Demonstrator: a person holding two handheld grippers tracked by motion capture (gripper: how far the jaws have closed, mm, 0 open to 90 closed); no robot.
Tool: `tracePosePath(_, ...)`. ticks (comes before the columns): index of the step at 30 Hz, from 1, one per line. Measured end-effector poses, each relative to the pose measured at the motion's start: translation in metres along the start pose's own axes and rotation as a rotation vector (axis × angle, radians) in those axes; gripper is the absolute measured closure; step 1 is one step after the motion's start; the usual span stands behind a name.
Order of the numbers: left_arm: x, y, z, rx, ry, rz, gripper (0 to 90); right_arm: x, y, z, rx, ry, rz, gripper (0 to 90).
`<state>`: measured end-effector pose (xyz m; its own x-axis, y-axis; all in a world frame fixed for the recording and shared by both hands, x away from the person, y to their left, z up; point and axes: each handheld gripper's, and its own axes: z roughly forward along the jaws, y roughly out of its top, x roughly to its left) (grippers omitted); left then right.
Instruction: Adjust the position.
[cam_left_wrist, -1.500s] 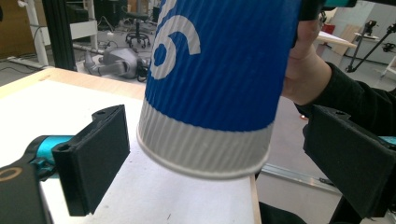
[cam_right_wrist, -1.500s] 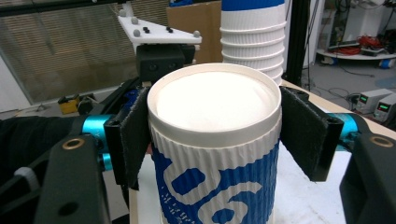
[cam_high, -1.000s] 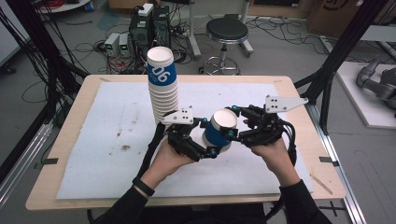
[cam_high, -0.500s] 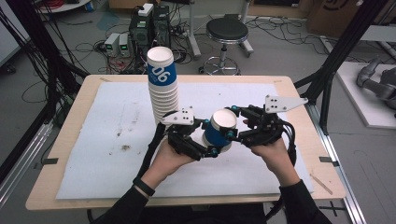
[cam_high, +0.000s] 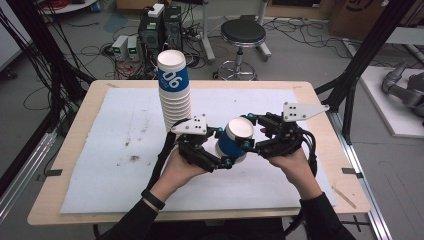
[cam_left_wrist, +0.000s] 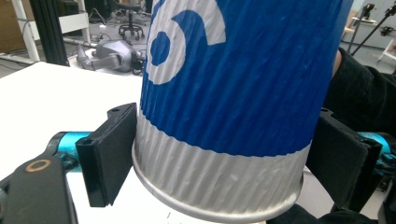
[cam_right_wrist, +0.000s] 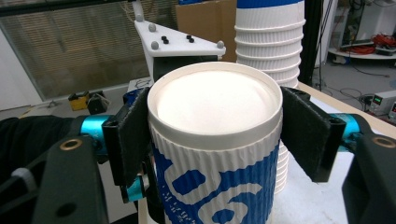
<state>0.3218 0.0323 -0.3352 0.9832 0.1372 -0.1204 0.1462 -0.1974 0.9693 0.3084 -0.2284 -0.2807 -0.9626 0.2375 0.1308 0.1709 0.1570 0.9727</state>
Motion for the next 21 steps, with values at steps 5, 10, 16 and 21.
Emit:
tracePosePath(5, 0.001, 0.001, -0.003, 0.006, 0.000, -0.006, 16.4, 0.001, 0.002, 0.000, 0.005, 0.012, 0.001, 19.9)
tracePosePath(10, 0.000, 0.002, -0.004, 0.039, 0.007, -0.001, 16.6, 0.001, 0.007, -0.008, 0.014, -0.027, -0.004, 18.8)
tracePosePath(16, -0.002, 0.005, -0.002, 0.107, 0.023, 0.031, 16.8, 0.001, 0.011, -0.015, 0.022, -0.051, -0.010, 18.8)
tracePosePath(21, -0.003, 0.006, -0.002, 0.173, 0.055, 0.050, 17.0, 0.001, 0.011, -0.013, 0.054, -0.056, -0.014, 18.8)
